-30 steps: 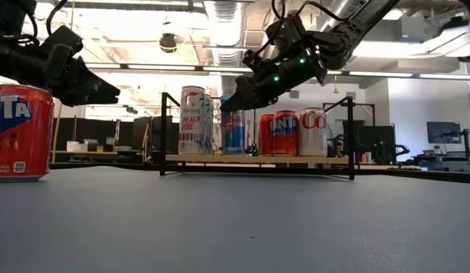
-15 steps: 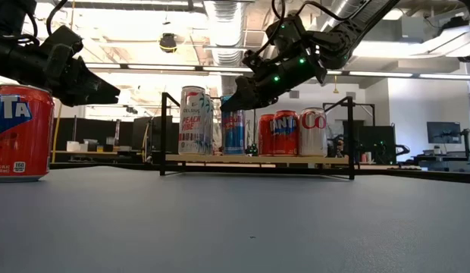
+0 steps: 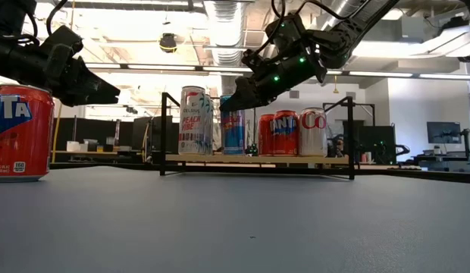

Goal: Place canned beverage on shelf
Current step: Put the blue soda can on the shelf aligned with the other blue soda cans

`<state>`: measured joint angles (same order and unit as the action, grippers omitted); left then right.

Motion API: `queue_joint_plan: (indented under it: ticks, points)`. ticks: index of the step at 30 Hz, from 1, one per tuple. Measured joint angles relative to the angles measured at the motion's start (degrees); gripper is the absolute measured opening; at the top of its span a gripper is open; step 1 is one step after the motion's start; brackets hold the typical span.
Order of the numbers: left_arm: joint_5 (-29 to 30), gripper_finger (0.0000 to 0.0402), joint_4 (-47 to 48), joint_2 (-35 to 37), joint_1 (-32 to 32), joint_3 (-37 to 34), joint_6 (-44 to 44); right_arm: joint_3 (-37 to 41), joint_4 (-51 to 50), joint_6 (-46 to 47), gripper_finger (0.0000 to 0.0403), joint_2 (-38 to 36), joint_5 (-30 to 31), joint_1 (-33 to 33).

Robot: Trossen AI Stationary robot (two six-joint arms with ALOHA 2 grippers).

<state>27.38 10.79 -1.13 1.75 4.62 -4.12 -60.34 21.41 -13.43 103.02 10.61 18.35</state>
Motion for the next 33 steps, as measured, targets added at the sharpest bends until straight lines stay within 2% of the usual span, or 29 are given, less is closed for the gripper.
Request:
queue_joint_plan:
  ticks: [33]
  points:
    - [0.0, 0.0300, 0.0, 0.0, 0.0, 0.0, 0.0, 0.1, 3.4, 2.6, 0.0256, 0.0, -0.4, -0.2]
